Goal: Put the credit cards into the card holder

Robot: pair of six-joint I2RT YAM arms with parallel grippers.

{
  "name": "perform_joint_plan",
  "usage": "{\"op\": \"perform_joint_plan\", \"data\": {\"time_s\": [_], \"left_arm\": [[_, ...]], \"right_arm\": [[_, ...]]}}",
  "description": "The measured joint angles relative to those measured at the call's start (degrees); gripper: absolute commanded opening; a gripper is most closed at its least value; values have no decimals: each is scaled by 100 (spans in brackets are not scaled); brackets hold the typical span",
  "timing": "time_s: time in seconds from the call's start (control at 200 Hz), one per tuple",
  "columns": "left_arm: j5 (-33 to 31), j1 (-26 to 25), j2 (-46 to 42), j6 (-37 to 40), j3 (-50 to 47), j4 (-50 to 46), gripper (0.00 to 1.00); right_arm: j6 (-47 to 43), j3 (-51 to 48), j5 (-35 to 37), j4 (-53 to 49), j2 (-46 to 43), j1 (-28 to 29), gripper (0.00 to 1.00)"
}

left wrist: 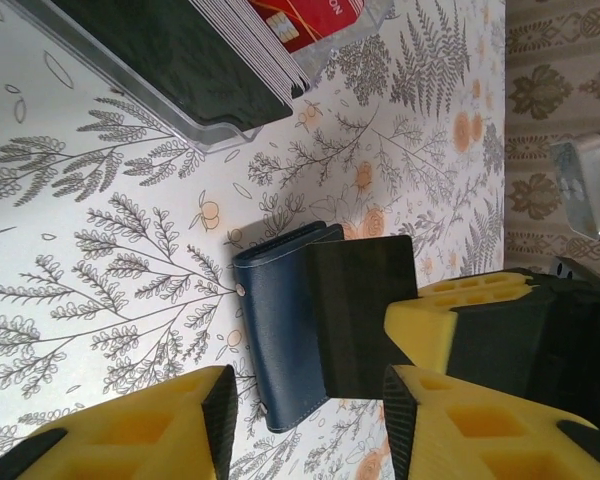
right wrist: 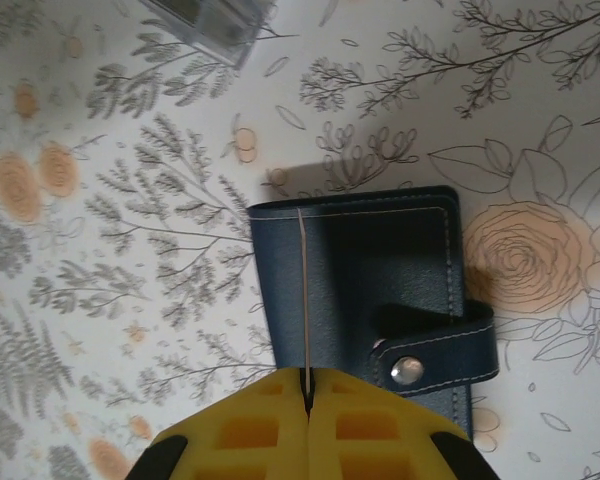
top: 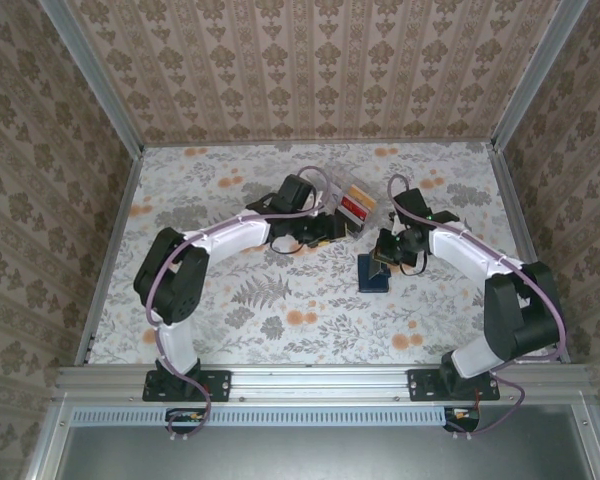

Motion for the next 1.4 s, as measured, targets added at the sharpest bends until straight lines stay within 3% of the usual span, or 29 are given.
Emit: {"op": "perform_joint_plan", "data": {"time_s": [0.505, 1.185, 1.395], "left_arm": [[26, -236, 476, 140, 531, -168, 39], [66, -457, 914, 328, 1014, -570, 40], [70, -461, 914, 328, 1016, -597, 40]], "right_arm": [[-111, 0, 1141, -424, 17, 61, 0], [-131, 142, 2039, -1342, -225, -76, 0], [-197, 138, 1873, -1266, 39, -79, 0]]}}
